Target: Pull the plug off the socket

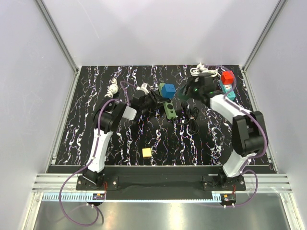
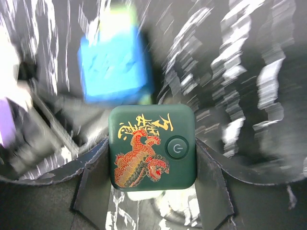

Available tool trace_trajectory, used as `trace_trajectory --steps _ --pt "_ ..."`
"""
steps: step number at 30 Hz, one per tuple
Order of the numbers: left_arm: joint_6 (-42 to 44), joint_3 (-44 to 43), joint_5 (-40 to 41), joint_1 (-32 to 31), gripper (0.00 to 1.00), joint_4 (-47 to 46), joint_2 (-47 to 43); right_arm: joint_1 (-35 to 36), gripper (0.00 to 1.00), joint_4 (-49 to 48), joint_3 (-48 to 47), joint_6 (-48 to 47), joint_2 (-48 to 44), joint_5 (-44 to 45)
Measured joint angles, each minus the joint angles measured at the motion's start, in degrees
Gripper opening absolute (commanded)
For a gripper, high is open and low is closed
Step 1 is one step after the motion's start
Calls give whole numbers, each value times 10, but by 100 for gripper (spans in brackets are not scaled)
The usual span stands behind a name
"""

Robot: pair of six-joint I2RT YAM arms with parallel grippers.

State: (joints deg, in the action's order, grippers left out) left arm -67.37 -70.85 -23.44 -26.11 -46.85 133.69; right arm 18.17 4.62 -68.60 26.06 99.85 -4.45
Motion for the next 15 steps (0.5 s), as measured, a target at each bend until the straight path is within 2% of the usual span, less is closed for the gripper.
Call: trace_trajectory --steps 3,5,11,15 --pt "-2 3 0 8 0 -5 1 -48 0 -26 2 21 -23 -2" --pt "-1 3 0 11 0 -5 1 -54 0 -41 2 28 -33 -2" --pt "-1 3 -1 12 0 -5 1 -26 0 -45 7 21 -43 -7" --pt "-5 0 -11 16 9 -9 5 0 0 0 14 -7 -63 8"
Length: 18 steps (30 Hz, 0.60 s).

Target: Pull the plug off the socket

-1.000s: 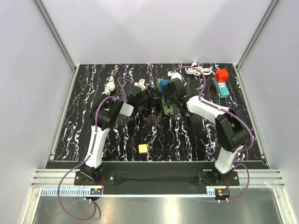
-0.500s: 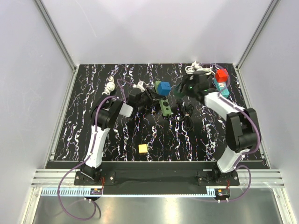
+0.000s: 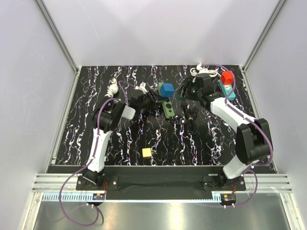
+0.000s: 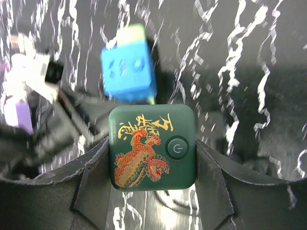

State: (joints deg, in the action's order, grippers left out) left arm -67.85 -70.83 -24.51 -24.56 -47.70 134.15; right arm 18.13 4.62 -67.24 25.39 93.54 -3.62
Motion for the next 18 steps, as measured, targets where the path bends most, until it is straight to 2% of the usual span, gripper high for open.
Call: trace_trajectory --steps 3,9,13,18 --pt "-1 -2 -8 3 16 -2 3 37 0 30 16 -17 -23 17" --pt "-1 -2 -11 5 23 -3 3 140 0 91 74 -31 -67 40" --pt "0 -2 -12 6 25 -3 3 160 0 130 103 -28 -96 -9" --pt "1 -2 -12 6 25 -3 3 158 0 193 104 -26 -116 -121"
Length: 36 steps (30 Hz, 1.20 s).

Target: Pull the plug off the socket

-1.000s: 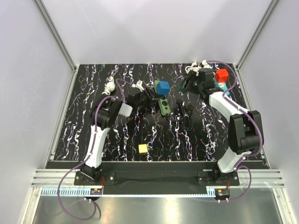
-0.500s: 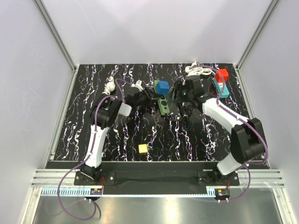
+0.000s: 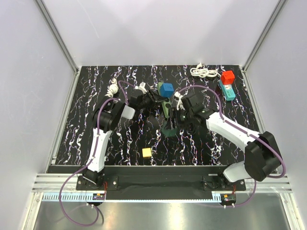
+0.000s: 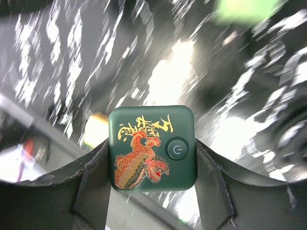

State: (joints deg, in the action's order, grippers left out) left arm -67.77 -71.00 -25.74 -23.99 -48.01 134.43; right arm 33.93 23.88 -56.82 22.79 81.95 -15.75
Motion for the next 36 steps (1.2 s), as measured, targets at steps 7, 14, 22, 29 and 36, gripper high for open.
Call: trace_trajectory --steps 7,14,22,29,36 --pt "0 0 0 0 26 -1 0 6 0 103 -10 -2 16 -143" --pt "0 0 0 0 29 -1 0 26 1 133 -31 -5 99 -180" --pt "0 0 0 0 30 -1 0 49 4 132 -56 -5 195 -190" --pt "0 0 0 0 31 -1 0 55 18 132 -70 -5 221 -204" --pt "0 0 0 0 31 -2 0 59 53 133 -77 -5 227 -204"
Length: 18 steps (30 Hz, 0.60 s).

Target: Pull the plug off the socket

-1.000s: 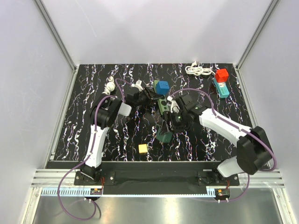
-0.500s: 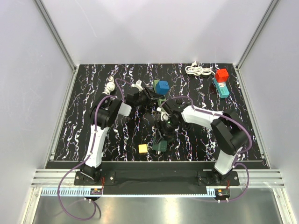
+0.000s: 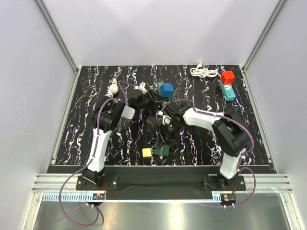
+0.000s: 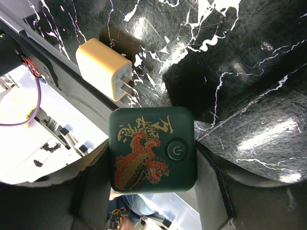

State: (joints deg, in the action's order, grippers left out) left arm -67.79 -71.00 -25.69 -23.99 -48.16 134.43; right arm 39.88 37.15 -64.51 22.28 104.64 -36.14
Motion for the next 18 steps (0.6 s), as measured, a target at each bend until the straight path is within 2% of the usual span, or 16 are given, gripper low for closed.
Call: trace_trajectory --steps 2,5,11,12,15,18 --pt "0 0 0 0 31 0 0 0 62 0 -1 0 0 1" --pt "0 0 0 0 31 0 0 2 67 0 -6 0 0 9" --pt "0 0 0 0 31 0 0 2 81 -3 -17 -3 0 24" --pt "0 0 0 0 31 0 0 2 86 -4 -18 -3 0 25" --pt "0 0 0 0 31 0 0 2 90 -5 -18 -4 0 27" --pt "0 0 0 0 31 0 0 2 90 -5 -18 -4 0 26"
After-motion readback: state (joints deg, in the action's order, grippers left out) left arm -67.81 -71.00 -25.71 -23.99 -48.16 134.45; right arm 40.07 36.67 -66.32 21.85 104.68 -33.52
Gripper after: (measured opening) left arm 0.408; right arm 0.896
